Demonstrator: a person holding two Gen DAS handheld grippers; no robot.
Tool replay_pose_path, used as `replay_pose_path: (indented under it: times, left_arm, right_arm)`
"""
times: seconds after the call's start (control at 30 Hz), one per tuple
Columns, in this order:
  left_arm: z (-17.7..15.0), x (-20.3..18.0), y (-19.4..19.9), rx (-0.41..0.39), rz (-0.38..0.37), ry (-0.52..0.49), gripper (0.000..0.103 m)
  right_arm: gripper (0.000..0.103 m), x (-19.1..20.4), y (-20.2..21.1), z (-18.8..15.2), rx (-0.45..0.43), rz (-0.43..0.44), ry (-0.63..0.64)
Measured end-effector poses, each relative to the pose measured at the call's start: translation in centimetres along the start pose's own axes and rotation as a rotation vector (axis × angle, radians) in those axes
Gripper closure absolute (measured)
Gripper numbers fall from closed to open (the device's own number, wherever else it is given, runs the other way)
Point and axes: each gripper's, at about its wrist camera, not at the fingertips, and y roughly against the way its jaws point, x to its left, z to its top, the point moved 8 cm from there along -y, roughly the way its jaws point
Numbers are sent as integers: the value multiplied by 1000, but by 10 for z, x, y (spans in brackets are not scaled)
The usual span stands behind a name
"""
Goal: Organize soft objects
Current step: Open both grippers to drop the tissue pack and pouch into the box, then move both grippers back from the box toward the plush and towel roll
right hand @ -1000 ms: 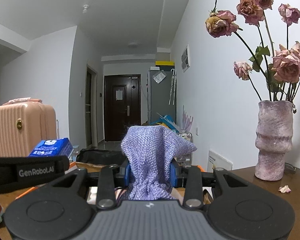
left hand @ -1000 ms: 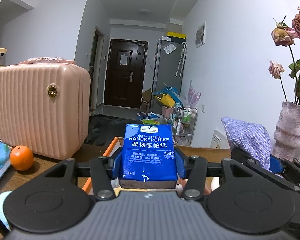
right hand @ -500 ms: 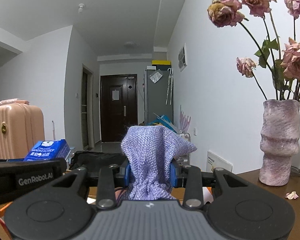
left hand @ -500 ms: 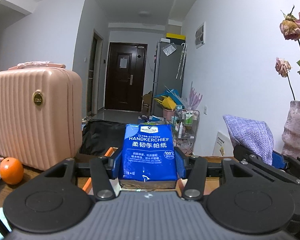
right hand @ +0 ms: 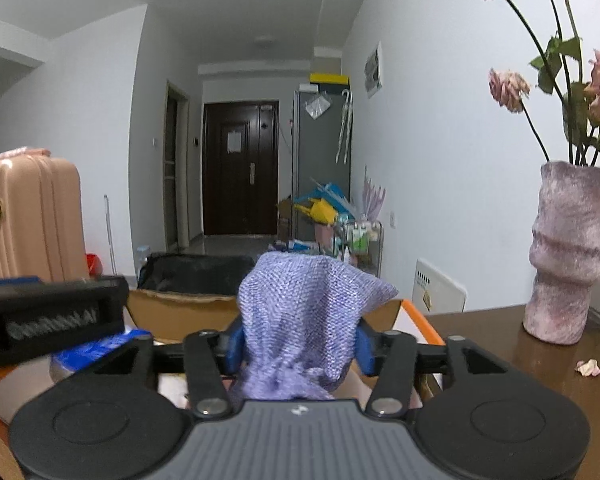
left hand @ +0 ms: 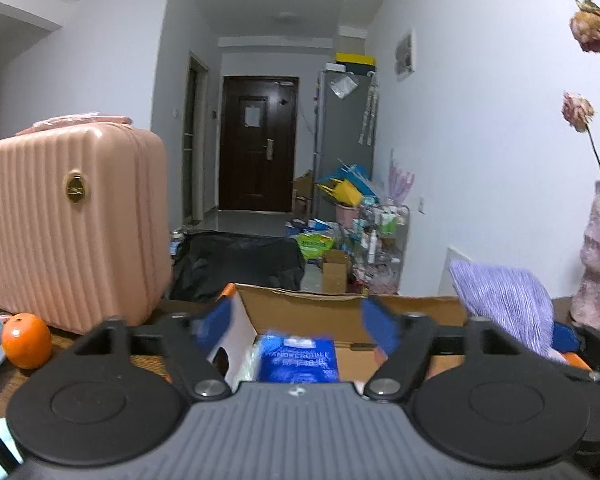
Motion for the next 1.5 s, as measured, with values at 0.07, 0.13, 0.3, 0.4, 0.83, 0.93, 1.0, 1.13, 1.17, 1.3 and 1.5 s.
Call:
replay_pose_path:
  times: [0.07,0.13,0.3,0.4,0.83,0.93,1.0,1.13,1.17,1.3,1.5]
  left_arm:
    - [1,3,2,-4,5,9,6]
    - [2,6,3,-9,20,21,0]
    - [2,8,2,-8,44,17,0]
    - [3,8,1,-12,52,11,0]
    - [1,13,17,-34,58,0,0]
    - [-1,17,24,-33,56,-4,0]
    - [-3,19,30,-32,54,-7,0]
    - [-6,24,41,-33,54,-13,0]
    - [-7,25,44,-32,53,-14,0]
    - [-11,30,55,-25,52,-16,0]
    - [-20,36,76,-16,47,-20,0]
  right_arm:
    - [30,-3,1,-1,6,-8,-16]
    - [15,-6,2,-1,-1,-18,-29]
    - [0,-8,4,-3,-7,-44,-28]
    - [0,-8,3,-4,-3,-43,-28]
    - [0,-11,22,-9,-15,-47,-25]
    - [0,-14,31,-11,-23,-50,-21]
    - [0,-17,38,-13,-23,-54,-20]
    - [0,-20,51,-18,-19,-54,-22]
    - [0,-21,55,-19,-19,-52,-24]
    - [0,-21,69,-23,-18,-48,-23]
    - [0,-22,93,-31,-20,-49,-15]
